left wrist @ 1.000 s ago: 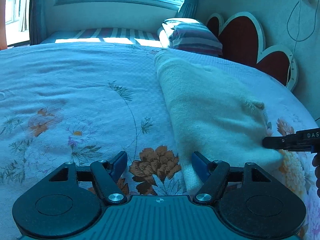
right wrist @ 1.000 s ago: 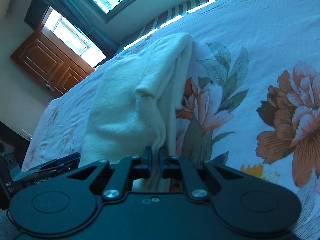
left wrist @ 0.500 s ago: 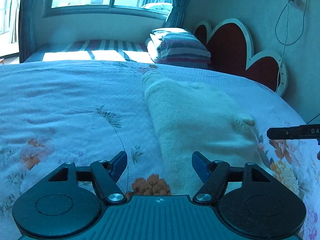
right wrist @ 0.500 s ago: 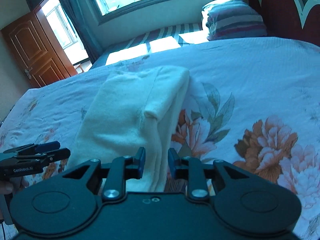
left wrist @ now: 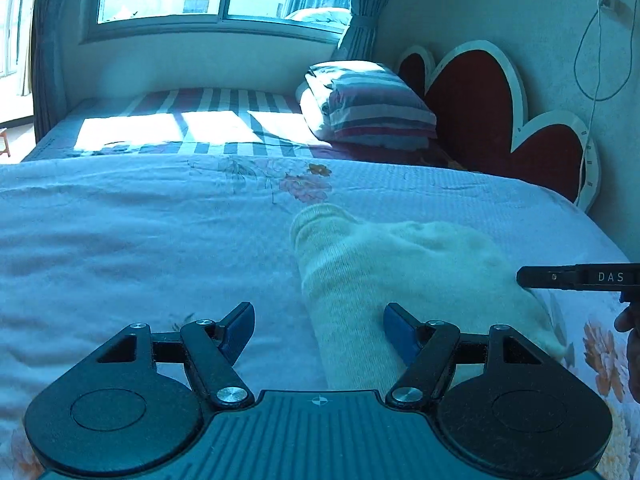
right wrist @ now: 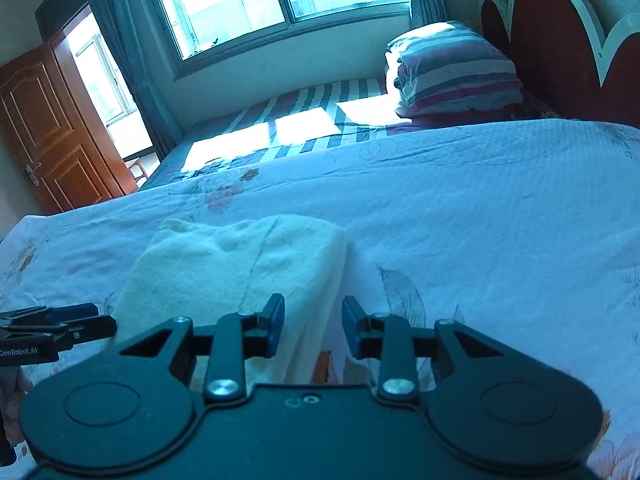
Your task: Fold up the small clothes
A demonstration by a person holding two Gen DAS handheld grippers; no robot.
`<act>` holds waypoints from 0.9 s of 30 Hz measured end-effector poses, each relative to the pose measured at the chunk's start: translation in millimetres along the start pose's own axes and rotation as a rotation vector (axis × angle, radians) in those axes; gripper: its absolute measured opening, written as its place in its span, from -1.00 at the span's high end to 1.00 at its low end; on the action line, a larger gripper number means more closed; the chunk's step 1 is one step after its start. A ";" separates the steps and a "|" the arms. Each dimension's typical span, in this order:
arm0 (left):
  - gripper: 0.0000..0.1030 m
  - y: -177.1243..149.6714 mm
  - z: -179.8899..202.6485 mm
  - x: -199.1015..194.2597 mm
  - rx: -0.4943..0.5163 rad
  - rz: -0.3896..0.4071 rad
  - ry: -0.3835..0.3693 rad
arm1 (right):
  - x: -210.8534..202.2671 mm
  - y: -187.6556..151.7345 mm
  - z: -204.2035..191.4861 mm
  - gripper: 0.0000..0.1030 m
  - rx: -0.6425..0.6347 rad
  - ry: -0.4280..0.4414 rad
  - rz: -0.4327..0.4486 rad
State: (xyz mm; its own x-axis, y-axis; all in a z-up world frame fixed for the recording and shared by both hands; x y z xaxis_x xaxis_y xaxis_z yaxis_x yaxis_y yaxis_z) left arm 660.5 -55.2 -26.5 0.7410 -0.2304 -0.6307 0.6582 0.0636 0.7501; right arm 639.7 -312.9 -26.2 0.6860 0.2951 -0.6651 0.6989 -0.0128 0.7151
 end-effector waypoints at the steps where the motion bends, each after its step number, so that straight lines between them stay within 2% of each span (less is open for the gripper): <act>1: -0.38 7.4 -0.5 13.7 -0.005 -0.019 0.016 | 11.5 5.8 2.3 0.37 0.008 0.002 -0.015; 3: -0.38 12.8 -1.5 31.2 -0.006 -0.053 0.028 | 32.6 11.2 4.6 0.44 -0.007 0.012 -0.043; 6: -0.38 23.7 1.9 36.3 -0.007 -0.037 0.033 | 46.6 11.5 8.0 0.41 -0.022 0.026 -0.075; 10: -0.38 25.8 6.6 53.2 0.023 -0.062 0.052 | 33.0 27.3 7.5 0.36 -0.016 0.050 0.023; 11: -0.38 25.0 7.4 55.5 0.022 -0.060 0.052 | 36.4 27.7 7.3 0.36 -0.019 0.053 0.017; 13: -0.38 24.5 10.0 57.1 0.031 -0.058 0.061 | 60.3 21.7 8.6 0.31 -0.054 0.026 -0.078; 14: -0.38 25.1 11.6 57.3 0.037 -0.056 0.066 | 63.4 19.7 9.6 0.33 -0.056 0.032 -0.072; 21: -0.38 29.5 16.9 46.5 0.054 -0.052 0.079 | 48.8 22.5 11.3 0.26 -0.036 0.031 -0.047; 25: -0.38 23.9 16.5 21.6 0.032 -0.025 0.041 | 23.7 23.6 0.5 0.24 -0.051 0.058 -0.010; 26: -0.38 18.0 15.4 19.7 0.025 -0.037 0.028 | 18.0 21.7 -2.9 0.21 -0.063 0.065 -0.009; 27: -0.38 11.3 14.8 20.4 0.024 -0.051 0.017 | 14.5 18.6 -5.7 0.10 -0.076 0.069 -0.012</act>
Point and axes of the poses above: each gripper's, at about its wrist camera, not at the fingertips, and x roughly the way its jaws point, z to its right, y to its top, the point moved 5 cm from there along x, roughly the way its jaws point, and after that the axes turned 2 degrees about -x, right-handed, at the moved point
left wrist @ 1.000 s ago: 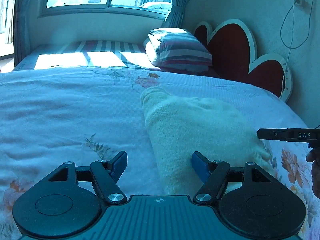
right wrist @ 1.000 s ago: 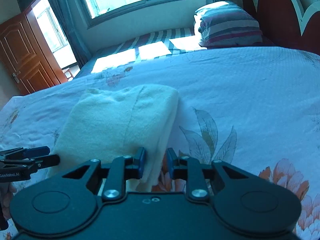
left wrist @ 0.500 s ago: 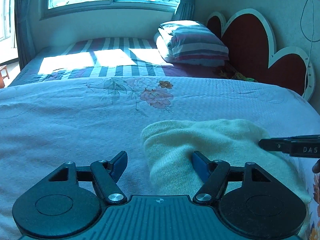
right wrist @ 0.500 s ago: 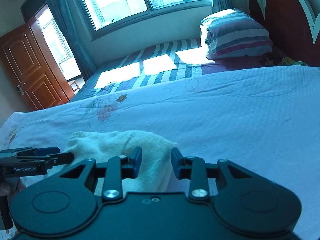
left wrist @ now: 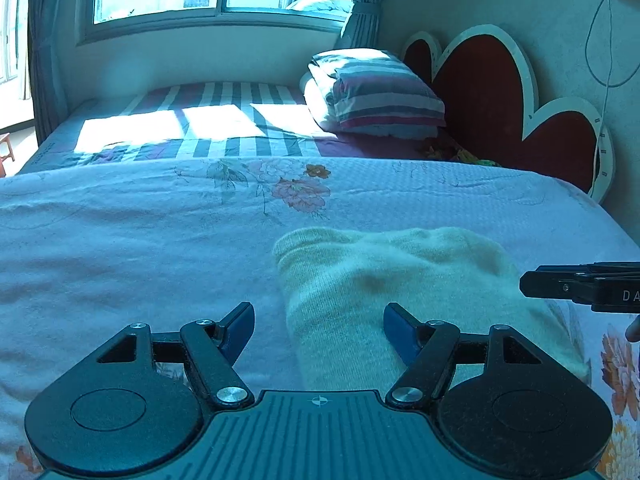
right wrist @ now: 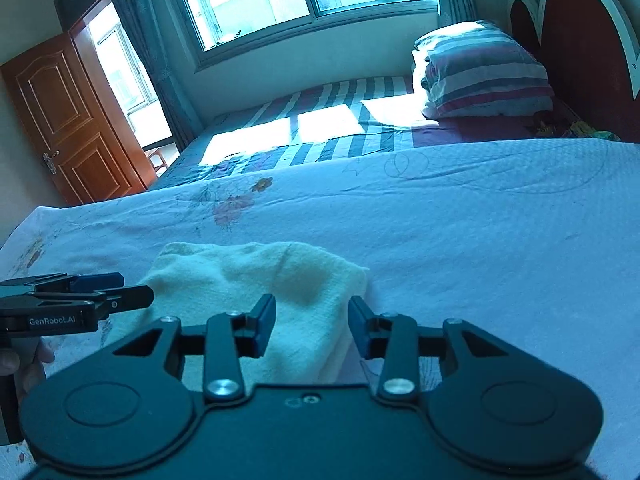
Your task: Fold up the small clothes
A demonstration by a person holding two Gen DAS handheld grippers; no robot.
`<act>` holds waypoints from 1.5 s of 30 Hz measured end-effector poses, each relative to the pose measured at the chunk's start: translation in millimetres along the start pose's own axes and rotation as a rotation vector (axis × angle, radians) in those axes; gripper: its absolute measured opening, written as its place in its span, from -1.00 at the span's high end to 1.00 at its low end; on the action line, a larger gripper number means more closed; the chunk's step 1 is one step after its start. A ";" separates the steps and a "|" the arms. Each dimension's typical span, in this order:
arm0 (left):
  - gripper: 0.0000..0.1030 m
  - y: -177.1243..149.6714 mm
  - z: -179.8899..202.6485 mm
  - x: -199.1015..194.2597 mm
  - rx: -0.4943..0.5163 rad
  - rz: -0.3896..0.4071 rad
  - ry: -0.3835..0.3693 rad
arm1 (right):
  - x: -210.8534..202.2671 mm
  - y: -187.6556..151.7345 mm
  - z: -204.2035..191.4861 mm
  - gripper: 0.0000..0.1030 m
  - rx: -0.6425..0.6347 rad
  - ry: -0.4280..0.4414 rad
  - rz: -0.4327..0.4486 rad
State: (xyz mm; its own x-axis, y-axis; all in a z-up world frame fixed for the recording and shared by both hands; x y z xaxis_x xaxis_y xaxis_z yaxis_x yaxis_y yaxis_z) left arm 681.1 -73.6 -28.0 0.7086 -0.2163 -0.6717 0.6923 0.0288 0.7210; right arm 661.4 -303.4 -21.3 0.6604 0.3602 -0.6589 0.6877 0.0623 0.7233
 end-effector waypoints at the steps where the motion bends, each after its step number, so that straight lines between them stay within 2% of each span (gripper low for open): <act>1: -0.38 -6.4 -0.2 3.2 0.003 -0.009 -0.001 | -0.6 -3.6 -2.3 0.05 -0.011 0.001 -0.008; 2: -0.39 -12.4 -0.7 7.2 0.000 -0.016 -0.001 | 3.2 -9.3 -4.0 0.05 -0.029 -0.009 -0.032; 4: -0.61 -12.7 -1.5 10.5 0.001 -0.016 0.031 | 17.4 -20.7 -3.6 0.06 -0.034 -0.022 -0.089; 8: -0.62 -8.4 -0.9 -4.2 0.010 -0.012 0.028 | 15.7 -17.9 3.6 0.03 0.059 -0.012 -0.087; 9: -0.62 -10.5 -1.5 -13.6 0.027 -0.003 0.033 | 8.2 -15.7 1.1 0.10 0.052 -0.014 -0.071; 11: -0.62 -20.4 -5.7 -30.8 0.020 0.003 0.017 | -8.6 -15.8 -4.8 0.09 0.028 -0.013 -0.042; 15: -0.62 -43.2 -15.3 -45.6 -0.051 -0.017 -0.022 | -28.6 -37.2 -14.3 0.13 0.042 0.023 -0.090; 16: -0.62 -48.5 -16.3 -48.9 -0.055 -0.017 -0.021 | -28.5 -43.2 -16.5 0.17 0.045 0.023 -0.113; 21: -0.62 -66.5 -17.6 -63.7 -0.045 -0.028 -0.031 | -45.0 -61.8 -29.3 0.43 0.085 0.063 -0.096; 24: -0.61 -74.6 -20.4 -66.5 -0.040 -0.046 -0.021 | -34.0 -75.3 -35.5 0.43 0.069 0.057 -0.163; 27: -0.61 -79.3 -30.7 -72.1 -0.060 -0.047 -0.017 | -36.9 -76.8 -34.8 0.39 0.099 0.052 -0.148; 30: -0.61 -82.1 -37.0 -71.9 -0.057 -0.053 -0.010 | -40.1 -83.7 -26.1 0.34 0.173 0.080 -0.139; 35: -0.61 -86.1 -42.7 -74.3 -0.082 -0.061 -0.016 | -30.7 -80.0 -24.7 0.28 0.181 0.128 -0.074; 38: -0.61 -89.3 -45.0 -75.9 -0.071 -0.067 -0.006 | -26.4 -76.0 -19.1 0.27 0.220 0.208 -0.061; 40: -0.61 -91.5 -48.9 -78.3 -0.074 -0.071 0.001 | -26.6 -73.1 -18.3 0.29 0.245 0.299 -0.073; 42: -0.61 -93.0 -51.8 -78.9 -0.080 -0.075 0.004 | -27.1 -71.9 -19.1 0.29 0.246 0.340 -0.080; 45: -0.61 -93.1 -53.8 -78.6 -0.084 -0.076 0.012 | -17.6 -77.2 -17.6 0.72 0.242 0.287 -0.125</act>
Point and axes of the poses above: each gripper's, at about its wrist camera, not at the fingertips, and x roughly the way its jaws point, z to its right, y to its top, the point moved 5 cm from there along x, roughly the way its jaws point, and after that the axes turned 2 degrees about -x, right-handed, at the moved point
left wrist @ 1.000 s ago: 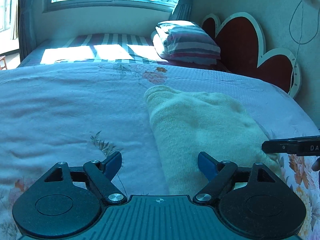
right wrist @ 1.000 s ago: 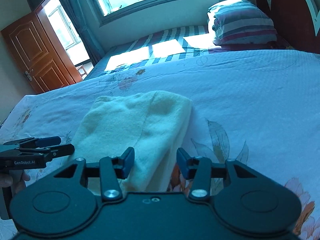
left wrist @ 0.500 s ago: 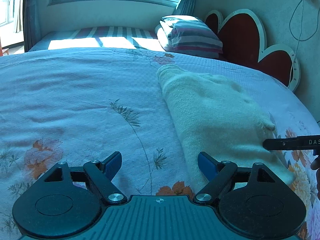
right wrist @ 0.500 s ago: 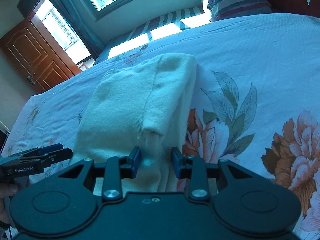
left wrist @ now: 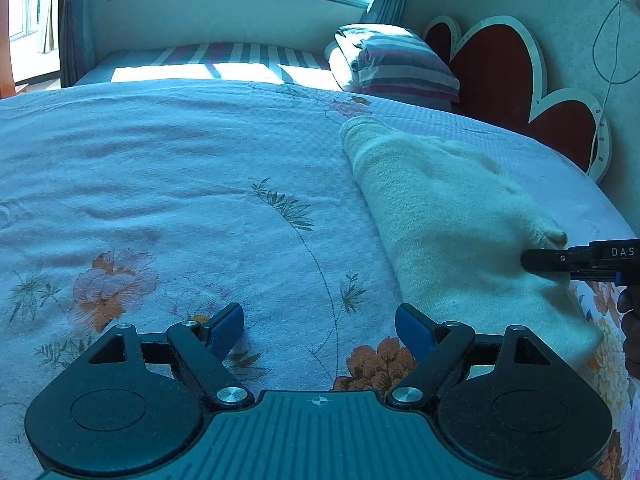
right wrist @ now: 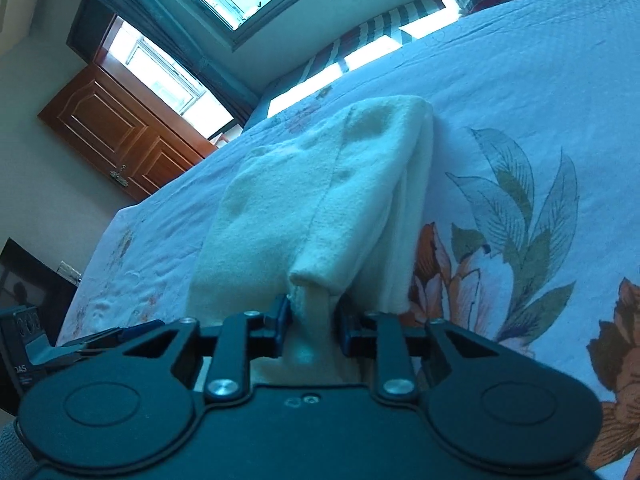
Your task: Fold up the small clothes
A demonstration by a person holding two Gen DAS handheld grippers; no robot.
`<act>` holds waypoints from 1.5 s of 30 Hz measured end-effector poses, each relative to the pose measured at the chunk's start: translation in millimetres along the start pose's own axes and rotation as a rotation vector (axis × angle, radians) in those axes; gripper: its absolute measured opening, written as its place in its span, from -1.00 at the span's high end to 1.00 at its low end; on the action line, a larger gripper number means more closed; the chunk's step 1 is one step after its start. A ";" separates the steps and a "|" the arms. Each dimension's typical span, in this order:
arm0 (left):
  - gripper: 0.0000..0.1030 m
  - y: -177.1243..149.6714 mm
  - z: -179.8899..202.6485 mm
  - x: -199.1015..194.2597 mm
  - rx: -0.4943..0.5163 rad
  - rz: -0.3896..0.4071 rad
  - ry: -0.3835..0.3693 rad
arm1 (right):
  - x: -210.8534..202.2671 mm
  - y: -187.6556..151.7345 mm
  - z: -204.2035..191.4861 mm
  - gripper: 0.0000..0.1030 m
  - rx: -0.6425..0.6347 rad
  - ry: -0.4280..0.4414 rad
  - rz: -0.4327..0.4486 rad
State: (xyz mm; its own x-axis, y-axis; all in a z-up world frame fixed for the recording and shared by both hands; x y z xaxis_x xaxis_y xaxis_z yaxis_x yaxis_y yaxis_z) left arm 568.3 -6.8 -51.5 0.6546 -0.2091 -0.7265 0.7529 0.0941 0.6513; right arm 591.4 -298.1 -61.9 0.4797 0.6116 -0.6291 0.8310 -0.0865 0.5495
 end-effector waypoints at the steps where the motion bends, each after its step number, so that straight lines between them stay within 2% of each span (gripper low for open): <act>1: -0.61 1.1 -0.3 -0.4 -0.001 0.003 -0.001 | -2.3 0.0 -2.4 0.77 -0.012 -0.003 0.010; 7: -0.61 5.4 1.5 0.7 -0.005 0.013 -0.008 | -28.0 -0.3 -18.1 0.80 -0.074 -0.038 0.047; 11: -0.61 3.8 8.1 4.2 0.011 0.002 -0.013 | -19.2 -6.2 2.6 0.80 -0.031 -0.097 0.002; 12: -0.61 4.4 9.7 4.4 0.010 0.003 -0.016 | -14.6 -8.6 7.7 0.80 -0.005 -0.078 0.000; 15: -0.61 13.4 18.0 2.6 0.014 0.028 -0.036 | -17.7 -7.1 7.7 0.75 0.019 -0.060 0.017; 16: -0.61 18.5 21.5 2.7 0.019 0.037 -0.039 | -21.4 -7.0 5.0 0.64 0.003 -0.067 0.024; 19: -0.61 34.3 31.3 8.1 0.028 0.066 -0.060 | -40.6 -0.6 1.9 0.41 -0.002 -0.100 0.097; 22: -0.61 49.6 41.0 22.2 0.034 0.084 -0.060 | -47.9 12.3 -0.3 0.46 -0.039 -0.146 0.157; 24: -0.62 54.3 44.3 37.1 0.026 0.062 -0.050 | -44.6 23.3 -4.3 0.55 -0.088 -0.184 0.190; 25: -0.62 54.3 45.3 45.2 0.025 0.042 -0.044 | -38.8 25.5 -6.7 0.55 -0.119 -0.193 0.182; 27: -0.62 53.3 49.1 58.0 0.027 0.012 -0.054 | -14.4 25.1 -0.9 0.49 -0.168 -0.276 0.082; 28: -0.62 55.4 49.6 58.2 0.022 0.009 -0.058 | -8.1 25.1 2.1 0.47 -0.181 -0.283 0.067; 30: -0.61 66.5 49.4 52.0 0.005 0.047 -0.068 | -12.5 29.5 1.4 0.47 -0.190 -0.280 0.066; 31: -0.61 74.3 48.4 50.4 -0.006 0.075 -0.072 | -17.9 33.3 -1.3 0.46 -0.200 -0.278 0.083; 34: -0.61 101.4 44.4 66.9 -0.046 0.094 -0.055 | -25.2 54.3 -4.3 0.46 -0.229 -0.282 0.151; 36: -0.61 112.5 45.1 83.1 -0.049 0.084 -0.050 | -19.5 70.1 0.6 0.45 -0.213 -0.302 0.159; 39: -0.62 116.2 45.4 112.8 -0.050 0.035 -0.039 | 6.2 86.7 10.0 0.42 -0.238 -0.323 0.124; 40: -0.62 115.2 46.4 119.3 -0.042 0.024 -0.029 | 16.7 87.3 12.8 0.46 -0.260 -0.335 0.099; 41: -0.62 115.1 48.0 123.3 -0.031 0.030 -0.021 | 26.0 85.8 16.2 0.47 -0.276 -0.352 0.073; 45: -0.62 118.0 56.3 119.9 0.022 0.028 0.017 | 30.2 84.6 20.8 0.44 -0.268 -0.340 0.085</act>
Point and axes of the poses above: each gripper's, at about its wrist camera, not at the fingertips, and x roughly the way its jaws point, z to its right, y to its top, the point moved 5 cm from there along x, roughly the way its jaws point, and after that the axes turned 2 degrees about -x, right-handed, at the moved point
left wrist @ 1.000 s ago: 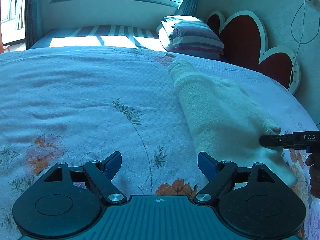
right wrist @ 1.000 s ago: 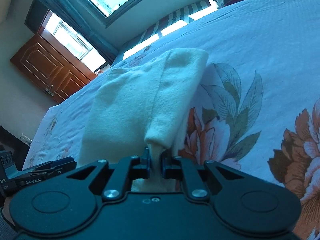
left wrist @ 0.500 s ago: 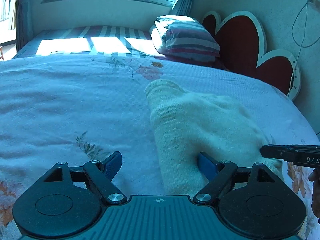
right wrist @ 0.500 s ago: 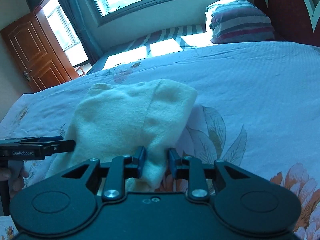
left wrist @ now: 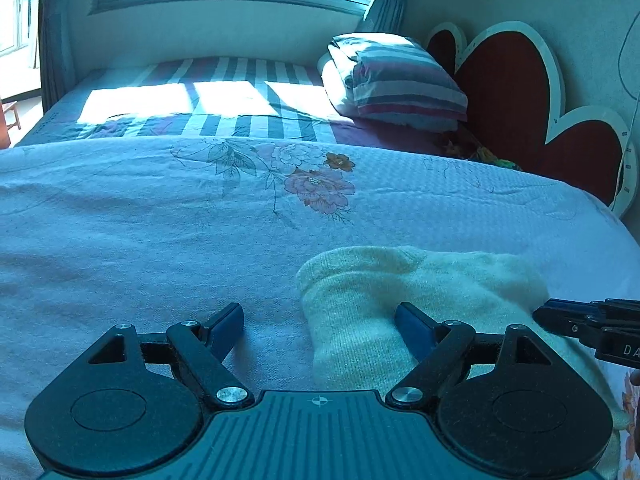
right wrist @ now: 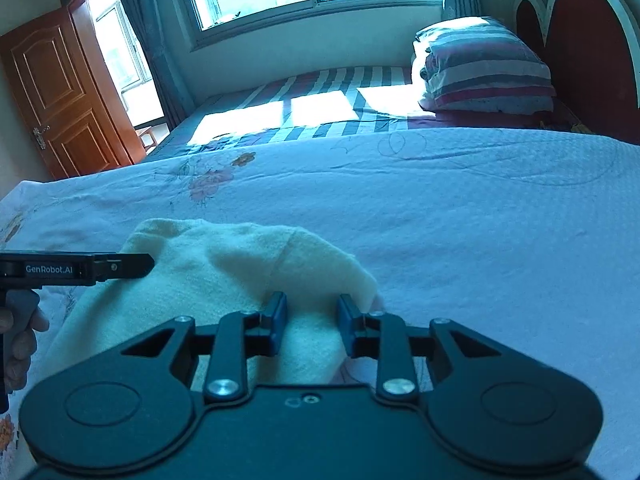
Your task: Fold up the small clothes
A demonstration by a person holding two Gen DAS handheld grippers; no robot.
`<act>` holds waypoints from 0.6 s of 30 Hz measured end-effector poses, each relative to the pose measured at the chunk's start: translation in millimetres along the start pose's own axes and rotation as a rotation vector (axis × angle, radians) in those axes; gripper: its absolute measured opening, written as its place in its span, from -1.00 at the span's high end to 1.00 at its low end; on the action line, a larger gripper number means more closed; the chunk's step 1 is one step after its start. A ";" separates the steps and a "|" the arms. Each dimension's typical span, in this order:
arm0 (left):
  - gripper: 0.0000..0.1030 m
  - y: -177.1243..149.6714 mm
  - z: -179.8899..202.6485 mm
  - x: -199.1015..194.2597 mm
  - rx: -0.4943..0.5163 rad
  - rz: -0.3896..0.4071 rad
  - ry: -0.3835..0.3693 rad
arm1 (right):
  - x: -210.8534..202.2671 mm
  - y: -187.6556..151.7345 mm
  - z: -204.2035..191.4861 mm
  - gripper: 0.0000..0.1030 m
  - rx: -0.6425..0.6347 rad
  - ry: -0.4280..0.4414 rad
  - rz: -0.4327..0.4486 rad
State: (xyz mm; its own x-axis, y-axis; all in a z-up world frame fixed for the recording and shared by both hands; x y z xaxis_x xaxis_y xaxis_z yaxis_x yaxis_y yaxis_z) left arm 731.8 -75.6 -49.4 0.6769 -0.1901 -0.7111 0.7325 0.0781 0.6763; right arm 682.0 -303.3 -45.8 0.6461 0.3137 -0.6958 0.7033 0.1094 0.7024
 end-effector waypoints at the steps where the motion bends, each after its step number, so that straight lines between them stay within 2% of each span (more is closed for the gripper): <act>1: -0.62 1.4 1.8 -5.3 0.012 0.003 0.008 | -1.4 -0.5 0.2 0.43 -0.001 0.002 0.000; 3: -0.62 1.7 4.6 -17.3 0.032 0.011 0.022 | -8.4 0.5 -0.9 0.34 0.003 -0.001 0.000; 4: -0.62 1.2 5.3 -23.3 0.038 0.015 0.026 | -15.6 1.9 -1.5 -0.02 0.012 0.003 0.014; 5: -0.67 -0.1 5.9 -31.5 0.046 0.020 0.031 | -23.8 2.7 -1.3 -0.22 0.020 0.008 0.041; 6: -0.93 -2.4 6.2 -38.0 0.052 0.024 0.039 | -31.4 2.7 -1.3 -0.43 0.027 0.008 0.061; 7: -1.00 -5.8 5.6 -47.1 0.062 0.042 0.051 | -38.2 2.3 -0.7 -0.41 0.037 0.006 0.068; 9: -1.00 -13.6 4.2 -61.2 0.087 0.062 0.050 | -50.5 -1.3 0.5 -0.43 0.063 0.009 0.067; 14: -1.00 -33.6 -6.1 -92.2 0.079 0.064 0.035 | -80.9 -18.1 7.4 -0.51 0.156 0.019 0.079; 16: -1.00 -45.7 -13.0 -108.8 0.050 0.075 -0.028 | -90.0 -27.1 11.0 -0.51 0.222 0.050 0.071; 18: -1.00 -54.8 -21.0 -115.8 0.016 0.045 -0.114 | -97.1 -38.5 12.8 -0.52 0.271 0.068 0.050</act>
State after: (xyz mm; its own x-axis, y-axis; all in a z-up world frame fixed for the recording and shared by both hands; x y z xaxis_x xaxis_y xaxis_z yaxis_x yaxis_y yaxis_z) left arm 614.8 -37.3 -8.2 0.6960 -0.2964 -0.6540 0.6994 0.0736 0.7109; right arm 596.0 -350.1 -7.3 0.6673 0.3761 -0.6429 0.7304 -0.1612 0.6638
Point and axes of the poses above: each gripper's, at about its wrist camera, not at the fingertips, and x roughly the way its jaws point, z to its right, y to its top, the point moved 5 cm from there along x, roughly the way its jaws point, and after that the axes turned 2 degrees about -x, right-handed, at the moved point
